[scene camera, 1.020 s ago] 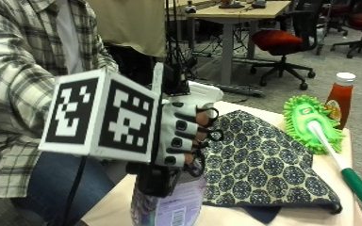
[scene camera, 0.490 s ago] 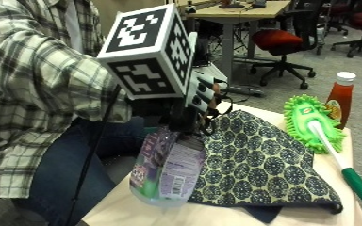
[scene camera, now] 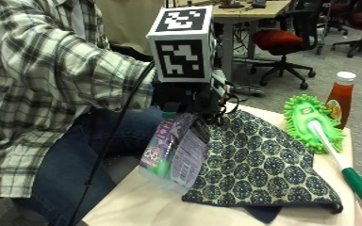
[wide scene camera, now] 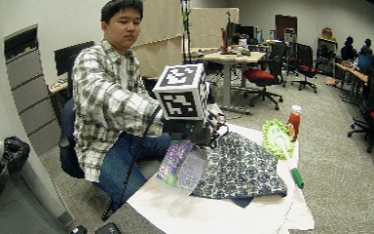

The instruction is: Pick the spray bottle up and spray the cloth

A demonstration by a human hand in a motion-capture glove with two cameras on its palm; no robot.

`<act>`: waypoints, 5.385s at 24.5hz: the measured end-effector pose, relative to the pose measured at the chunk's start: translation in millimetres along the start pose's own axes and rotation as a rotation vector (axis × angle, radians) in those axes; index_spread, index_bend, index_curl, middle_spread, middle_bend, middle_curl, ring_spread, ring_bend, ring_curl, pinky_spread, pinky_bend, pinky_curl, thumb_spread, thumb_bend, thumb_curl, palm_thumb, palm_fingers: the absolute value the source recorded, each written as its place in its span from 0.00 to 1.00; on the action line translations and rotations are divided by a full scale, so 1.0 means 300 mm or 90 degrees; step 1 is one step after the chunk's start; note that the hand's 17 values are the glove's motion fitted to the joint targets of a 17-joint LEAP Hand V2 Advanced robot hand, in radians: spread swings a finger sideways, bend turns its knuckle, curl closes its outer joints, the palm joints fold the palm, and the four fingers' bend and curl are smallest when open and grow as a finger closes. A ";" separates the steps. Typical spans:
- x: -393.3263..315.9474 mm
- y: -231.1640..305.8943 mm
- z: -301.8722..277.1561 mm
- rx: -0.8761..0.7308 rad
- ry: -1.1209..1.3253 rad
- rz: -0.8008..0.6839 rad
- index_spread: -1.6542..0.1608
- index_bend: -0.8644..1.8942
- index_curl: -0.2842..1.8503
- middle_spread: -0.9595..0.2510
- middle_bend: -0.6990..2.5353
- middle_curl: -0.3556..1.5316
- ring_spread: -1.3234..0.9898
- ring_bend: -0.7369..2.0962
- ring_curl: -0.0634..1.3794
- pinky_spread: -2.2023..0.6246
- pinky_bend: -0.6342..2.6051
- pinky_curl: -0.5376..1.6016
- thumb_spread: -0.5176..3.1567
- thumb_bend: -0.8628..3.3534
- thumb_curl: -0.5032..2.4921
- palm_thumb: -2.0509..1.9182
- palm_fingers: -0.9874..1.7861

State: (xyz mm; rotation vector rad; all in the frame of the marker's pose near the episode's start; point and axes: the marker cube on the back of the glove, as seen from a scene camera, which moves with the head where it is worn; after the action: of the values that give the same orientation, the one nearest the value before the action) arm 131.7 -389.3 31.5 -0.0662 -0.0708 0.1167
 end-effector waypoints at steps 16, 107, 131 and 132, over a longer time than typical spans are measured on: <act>-0.079 -0.024 0.068 -0.100 0.202 0.005 0.77 0.43 0.40 0.65 0.38 0.47 0.48 0.49 0.39 0.71 0.29 0.45 0.15 0.20 0.42 0.78 0.83; -0.606 -0.290 0.110 0.155 -0.642 -0.119 0.77 0.42 0.41 0.68 0.38 0.46 0.48 0.47 0.38 0.72 0.28 0.45 0.17 0.20 0.43 0.78 0.81; -0.638 -0.362 0.429 0.091 -0.579 -0.145 0.78 0.40 0.41 0.70 0.36 0.46 0.48 0.45 0.38 0.73 0.27 0.45 0.19 0.20 0.43 0.79 0.79; -0.637 -0.367 0.432 0.098 -0.581 -0.143 0.78 0.40 0.41 0.70 0.36 0.46 0.48 0.45 0.38 0.73 0.27 0.45 0.19 0.20 0.43 0.79 0.79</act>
State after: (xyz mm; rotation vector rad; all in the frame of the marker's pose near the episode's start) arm -54.7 -513.2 155.4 0.1535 -0.9765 -0.0810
